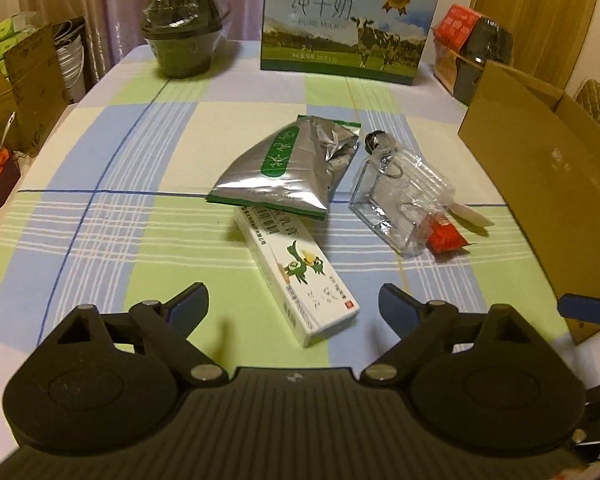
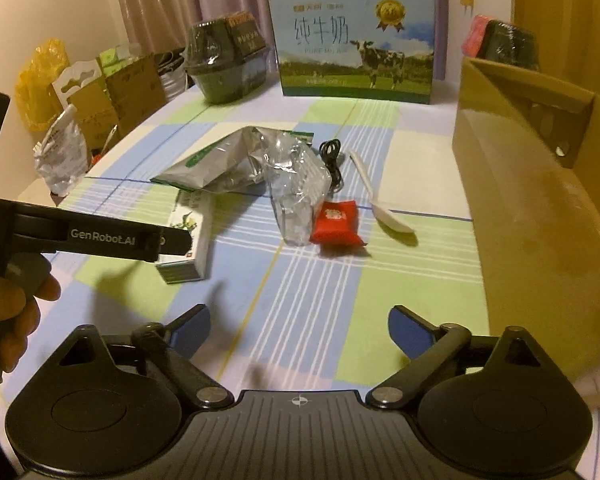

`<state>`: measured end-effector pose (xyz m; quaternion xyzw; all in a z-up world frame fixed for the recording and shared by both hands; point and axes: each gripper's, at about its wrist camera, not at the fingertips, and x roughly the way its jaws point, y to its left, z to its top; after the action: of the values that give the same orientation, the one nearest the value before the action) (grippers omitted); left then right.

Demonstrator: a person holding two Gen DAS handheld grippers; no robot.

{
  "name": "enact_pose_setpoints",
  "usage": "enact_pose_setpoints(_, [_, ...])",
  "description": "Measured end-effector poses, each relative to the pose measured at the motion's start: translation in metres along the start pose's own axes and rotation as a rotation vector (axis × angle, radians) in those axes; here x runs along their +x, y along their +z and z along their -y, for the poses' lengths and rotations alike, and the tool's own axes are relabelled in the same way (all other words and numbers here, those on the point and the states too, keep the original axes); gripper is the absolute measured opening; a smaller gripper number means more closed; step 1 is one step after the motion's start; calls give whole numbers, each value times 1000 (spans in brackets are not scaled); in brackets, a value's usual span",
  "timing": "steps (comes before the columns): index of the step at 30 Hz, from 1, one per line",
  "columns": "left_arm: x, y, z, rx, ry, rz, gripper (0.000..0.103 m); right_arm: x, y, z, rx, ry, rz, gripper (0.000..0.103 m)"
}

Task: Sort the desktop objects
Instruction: 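Withdraw both open tools from the cardboard box back over the table, then grasp the white cream box with the left tool while the right tool grasps the red packet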

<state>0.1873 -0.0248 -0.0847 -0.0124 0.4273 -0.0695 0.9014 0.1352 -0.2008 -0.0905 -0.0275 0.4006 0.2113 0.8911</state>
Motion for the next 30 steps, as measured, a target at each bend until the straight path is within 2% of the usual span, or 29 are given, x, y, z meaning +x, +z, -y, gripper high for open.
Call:
enact_pose_setpoints(3, [14, 3, 2, 15, -3, -15, 88, 13, 4, 4, -7, -1, -4, 85])
enact_pose_setpoints(7, [28, 6, 4, 41, 3, -31, 75, 30, 14, 14, -5, -17, 2, 79])
enact_pose_setpoints(12, [36, 8, 0, 52, 1, -41, 70, 52, 28, 23, -5, -24, 13, 71])
enact_pose_setpoints(13, [36, 9, -1, 58, 1, -42, 63, 55, 30, 25, -1, -27, 16, 70])
enact_pose_setpoints(14, [36, 10, -2, 66, 3, -42, 51, 59, 32, 27, 3, -29, 19, 69])
enact_pose_setpoints(15, [37, 10, -2, 73, 7, -45, 44, 61, 34, 28, 5, -29, 21, 67])
enact_pose_setpoints(16, [37, 10, -3, 76, 16, -49, 41, 64, 35, 28, 6, -31, 21, 66])
enact_pose_setpoints(22, [33, 8, -9, 86, 20, -46, 37, 75, 40, 30, 12, -33, 20, 56])
enact_pose_setpoints(24, [31, 7, -10, 90, 20, -48, 36, 77, 39, 29, 2, -42, 13, 45])
enact_pose_setpoints(30, [20, -1, -7, 103, 26, -62, 35, 64, 30, 28, 5, -60, -16, 44])
